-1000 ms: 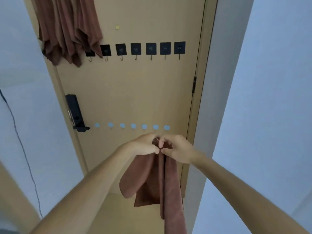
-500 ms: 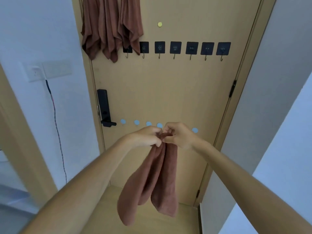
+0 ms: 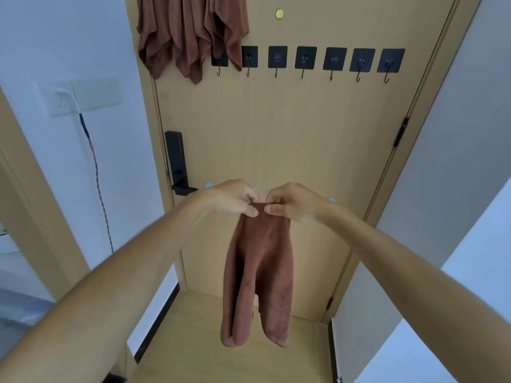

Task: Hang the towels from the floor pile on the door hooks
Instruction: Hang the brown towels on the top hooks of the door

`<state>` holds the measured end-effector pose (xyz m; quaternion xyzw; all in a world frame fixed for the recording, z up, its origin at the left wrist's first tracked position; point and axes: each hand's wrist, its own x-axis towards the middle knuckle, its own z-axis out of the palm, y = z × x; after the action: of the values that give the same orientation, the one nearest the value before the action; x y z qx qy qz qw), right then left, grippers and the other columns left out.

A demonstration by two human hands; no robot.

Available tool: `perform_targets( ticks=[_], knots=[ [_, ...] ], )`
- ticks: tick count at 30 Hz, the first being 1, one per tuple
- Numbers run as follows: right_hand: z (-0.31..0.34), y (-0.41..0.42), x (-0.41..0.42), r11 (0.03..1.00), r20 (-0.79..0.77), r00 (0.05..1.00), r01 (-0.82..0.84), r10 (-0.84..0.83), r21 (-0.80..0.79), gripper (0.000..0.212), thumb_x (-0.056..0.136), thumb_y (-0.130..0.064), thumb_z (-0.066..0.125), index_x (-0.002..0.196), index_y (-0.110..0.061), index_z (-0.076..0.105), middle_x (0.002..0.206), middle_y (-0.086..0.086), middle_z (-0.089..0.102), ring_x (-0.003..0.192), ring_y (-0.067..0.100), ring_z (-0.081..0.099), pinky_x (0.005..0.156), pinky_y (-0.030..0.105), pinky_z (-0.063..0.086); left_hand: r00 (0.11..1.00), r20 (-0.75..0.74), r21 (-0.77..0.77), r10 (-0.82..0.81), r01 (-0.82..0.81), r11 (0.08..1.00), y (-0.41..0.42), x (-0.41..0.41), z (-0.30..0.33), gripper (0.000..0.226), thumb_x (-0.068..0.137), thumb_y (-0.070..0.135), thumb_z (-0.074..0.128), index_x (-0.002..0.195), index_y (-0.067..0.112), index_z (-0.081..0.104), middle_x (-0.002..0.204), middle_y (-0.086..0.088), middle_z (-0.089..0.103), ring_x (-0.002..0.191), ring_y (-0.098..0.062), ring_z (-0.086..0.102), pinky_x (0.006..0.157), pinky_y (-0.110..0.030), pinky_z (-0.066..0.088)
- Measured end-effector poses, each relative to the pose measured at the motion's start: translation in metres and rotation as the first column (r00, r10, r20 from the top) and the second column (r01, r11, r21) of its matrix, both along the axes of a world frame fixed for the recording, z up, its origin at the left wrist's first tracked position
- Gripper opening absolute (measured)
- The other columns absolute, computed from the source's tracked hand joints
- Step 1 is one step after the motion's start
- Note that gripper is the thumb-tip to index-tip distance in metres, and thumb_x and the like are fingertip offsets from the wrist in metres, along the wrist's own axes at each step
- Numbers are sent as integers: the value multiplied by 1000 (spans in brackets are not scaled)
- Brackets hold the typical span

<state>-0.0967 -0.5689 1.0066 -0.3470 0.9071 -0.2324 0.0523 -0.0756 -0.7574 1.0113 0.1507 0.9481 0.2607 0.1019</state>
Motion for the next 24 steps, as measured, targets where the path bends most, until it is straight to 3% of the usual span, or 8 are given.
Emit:
perform_targets(
  ticks=[4,7,9,16,19,24],
  knots=[
    [-3,3,-14,999,-10,1000,11,-10,44,12,91,-27,60,81,-22,64,71,-15,53,62,1,46,59,19,35,999,-38,-13,11,-11,1000,4,-7,-1,3,88,20,66,88,20,69,82,6,66,77,-11,58,74,-23,45],
    [2,7,-22,999,14,1000,13,-12,-50,12,90,-27,60,78,-26,62,67,-15,53,57,0,44,58,19,34,1000,-4,76,11,-10,997,7,-12,10,4,90,14,63,91,13,66,78,0,63,61,-11,55,64,-21,47],
    [9,10,-29,995,5,1000,12,-11,-95,9,90,-25,60,82,-26,63,65,-15,52,56,-1,44,59,18,34,1000,0,145,23,-22,989,9,-16,19,5,92,17,62,93,14,66,78,-4,63,58,-10,56,66,-23,50],
    [30,24,-52,975,-28,1000,5,-12,-221,7,91,-19,58,86,-22,62,71,-12,55,60,4,45,59,19,39,995,-65,225,73,-56,973,22,-39,44,12,97,22,54,89,18,62,80,-6,65,71,-16,63,73,-32,55],
    [31,29,-66,966,-23,1000,2,-9,-259,10,92,-20,57,84,-23,61,73,-13,57,60,0,47,58,14,39,989,-94,179,114,-96,979,25,-51,51,13,97,26,53,88,21,60,78,2,63,70,-13,63,59,-19,50],
    [57,25,-97,961,-60,998,-12,-5,-276,12,94,-25,54,83,-29,57,77,-13,58,57,-8,49,61,13,38,972,-180,172,149,-118,978,24,-73,80,12,97,23,51,91,15,59,70,8,56,60,-6,56,61,-16,46]
  ],
)
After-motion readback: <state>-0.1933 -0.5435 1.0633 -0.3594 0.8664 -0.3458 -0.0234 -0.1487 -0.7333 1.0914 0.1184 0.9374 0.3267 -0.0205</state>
